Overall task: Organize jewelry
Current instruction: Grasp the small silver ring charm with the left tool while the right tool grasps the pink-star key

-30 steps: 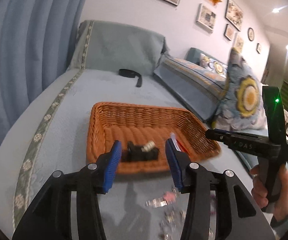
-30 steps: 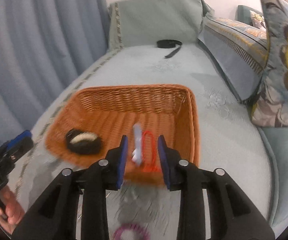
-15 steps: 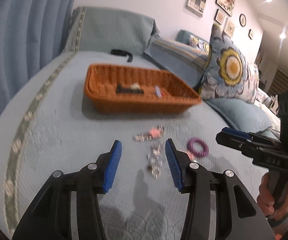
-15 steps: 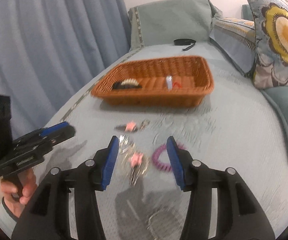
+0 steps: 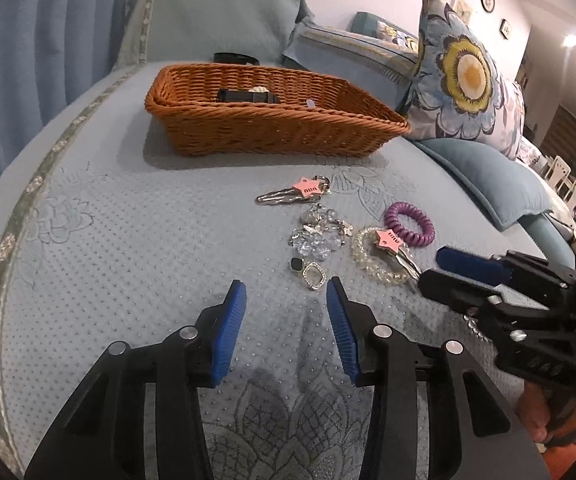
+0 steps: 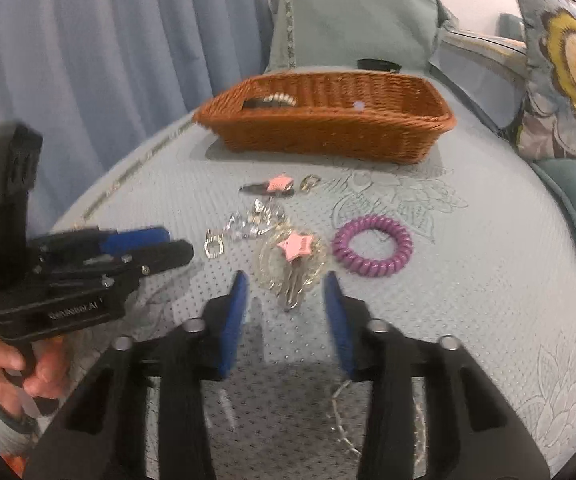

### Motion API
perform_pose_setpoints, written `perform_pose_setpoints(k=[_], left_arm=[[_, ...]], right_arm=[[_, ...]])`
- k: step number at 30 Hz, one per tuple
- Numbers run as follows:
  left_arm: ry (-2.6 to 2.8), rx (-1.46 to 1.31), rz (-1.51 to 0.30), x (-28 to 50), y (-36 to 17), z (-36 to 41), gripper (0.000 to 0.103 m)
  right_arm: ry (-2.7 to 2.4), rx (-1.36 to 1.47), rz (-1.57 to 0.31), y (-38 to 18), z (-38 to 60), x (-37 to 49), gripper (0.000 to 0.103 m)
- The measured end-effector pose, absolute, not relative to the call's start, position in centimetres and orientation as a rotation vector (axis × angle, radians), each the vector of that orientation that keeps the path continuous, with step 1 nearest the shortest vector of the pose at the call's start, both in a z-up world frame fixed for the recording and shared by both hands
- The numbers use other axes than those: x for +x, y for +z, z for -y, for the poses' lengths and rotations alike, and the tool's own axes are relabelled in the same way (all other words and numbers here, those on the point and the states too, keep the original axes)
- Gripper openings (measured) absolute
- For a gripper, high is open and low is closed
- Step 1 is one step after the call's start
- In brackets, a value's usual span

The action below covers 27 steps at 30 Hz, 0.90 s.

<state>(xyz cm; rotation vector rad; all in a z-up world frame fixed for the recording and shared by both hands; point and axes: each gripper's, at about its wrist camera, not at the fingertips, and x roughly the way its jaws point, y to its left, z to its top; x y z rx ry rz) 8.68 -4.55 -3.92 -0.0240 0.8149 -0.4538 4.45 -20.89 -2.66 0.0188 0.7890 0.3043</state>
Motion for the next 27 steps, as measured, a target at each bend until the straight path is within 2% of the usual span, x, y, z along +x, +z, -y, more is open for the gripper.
perform_pose_setpoints(k=[6, 7, 9, 12, 19, 20, 22, 23, 25, 27], left_arm=[[-0.449, -0.008, -0.824, 8.8, -4.1, 4.9, 0.04], [-0.446, -0.002, -0.827, 8.9, -4.1, 5.0, 0.04], [-0.446, 0.006, -0.829, 9.1, -4.1, 5.4, 0.04], [-0.455, 0.027, -0.834, 9.6, -4.1, 6.2, 0.04], [-0.428, 0.109, -0.836, 10.1, -4.4, 8.0, 0.039], [-0.421, 0.116, -0.835, 10.1, -4.4, 8.1, 0.036], [-0.41, 0.115, -0.833, 10.1, -4.4, 8.1, 0.024], [-0.413, 0.105, -0.834, 10.1, -4.4, 7.9, 0.012], [-0.416, 0.081, -0.831, 10.2, -4.3, 7.5, 0.005], [-0.42, 0.066, -0.83, 10.0, -4.3, 7.2, 0.006]], right_arm=[[0.283, 0.014, -0.809, -3.2, 20.8, 5.0, 0.029], [0.278, 0.02, -0.819, -3.3, 20.9, 5.2, 0.028], [0.281, 0.031, -0.832, -3.5, 21.0, 5.5, 0.017], [0.284, 0.031, -0.835, -3.6, 20.9, 5.5, 0.01], [0.281, 0.047, -0.836, -3.7, 21.3, 5.5, 0.01], [0.28, 0.051, -0.835, -3.7, 21.3, 5.5, 0.01], [0.281, 0.056, -0.831, -3.6, 21.4, 5.4, 0.01], [0.281, 0.057, -0.83, -3.6, 21.4, 5.3, 0.01], [0.283, 0.061, -0.825, -3.5, 21.6, 5.2, 0.01], [0.287, 0.069, -0.817, -3.4, 21.8, 5.0, 0.01]])
